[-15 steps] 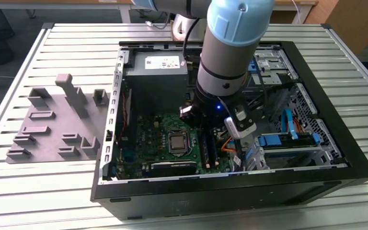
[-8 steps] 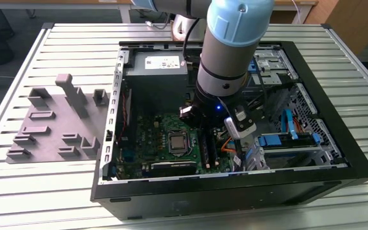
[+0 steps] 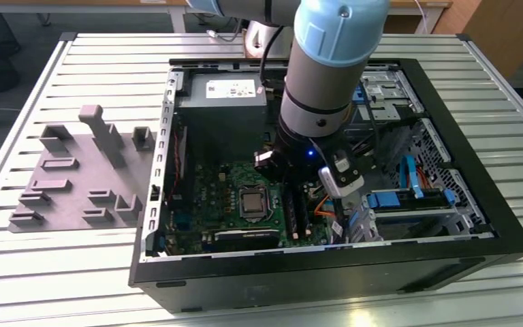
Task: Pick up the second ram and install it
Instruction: 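Insert the second ram into the second slot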
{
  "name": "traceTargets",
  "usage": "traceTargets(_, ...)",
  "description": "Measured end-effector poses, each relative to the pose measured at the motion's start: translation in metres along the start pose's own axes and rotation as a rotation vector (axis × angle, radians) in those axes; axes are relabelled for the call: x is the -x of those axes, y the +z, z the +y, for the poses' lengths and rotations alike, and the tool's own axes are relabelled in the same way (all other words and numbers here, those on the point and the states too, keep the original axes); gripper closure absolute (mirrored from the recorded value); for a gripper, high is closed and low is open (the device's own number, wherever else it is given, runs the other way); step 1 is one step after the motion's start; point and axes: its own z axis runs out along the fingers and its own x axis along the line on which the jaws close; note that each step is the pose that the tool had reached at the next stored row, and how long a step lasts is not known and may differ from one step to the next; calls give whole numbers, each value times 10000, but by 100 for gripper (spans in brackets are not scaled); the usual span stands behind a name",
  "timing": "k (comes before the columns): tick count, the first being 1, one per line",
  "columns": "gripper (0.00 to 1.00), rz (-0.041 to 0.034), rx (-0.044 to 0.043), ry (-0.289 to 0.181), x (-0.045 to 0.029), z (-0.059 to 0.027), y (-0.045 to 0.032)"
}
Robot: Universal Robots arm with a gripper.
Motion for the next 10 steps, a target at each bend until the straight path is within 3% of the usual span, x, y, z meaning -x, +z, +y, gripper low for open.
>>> traceTargets(3,79,0,2,0,-2,2,-66)
traceTargets(8,79,7,0,0,-8,5,-238)
traceTargets(10,79,6,4,0,-8,6,-247)
